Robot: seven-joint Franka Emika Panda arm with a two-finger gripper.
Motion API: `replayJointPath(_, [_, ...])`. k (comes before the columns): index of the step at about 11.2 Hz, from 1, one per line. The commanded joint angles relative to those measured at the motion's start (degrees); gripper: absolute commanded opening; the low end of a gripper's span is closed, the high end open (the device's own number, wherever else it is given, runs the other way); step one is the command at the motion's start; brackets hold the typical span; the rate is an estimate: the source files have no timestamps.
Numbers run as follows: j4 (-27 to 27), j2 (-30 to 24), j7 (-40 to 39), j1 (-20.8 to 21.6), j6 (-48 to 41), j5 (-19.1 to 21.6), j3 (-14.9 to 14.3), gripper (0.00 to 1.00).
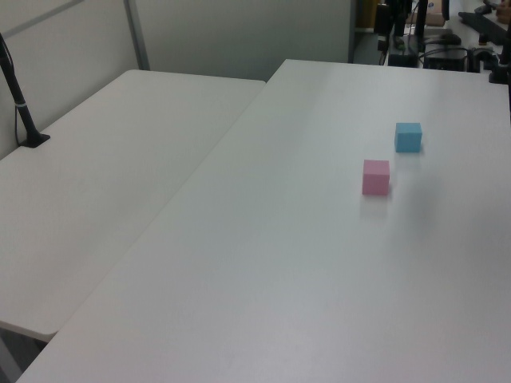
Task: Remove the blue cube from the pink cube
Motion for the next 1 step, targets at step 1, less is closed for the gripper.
replayJointPath(1, [0.4,-0.7,-1.9,0.8,0.3,0.1,-1.4,1.0])
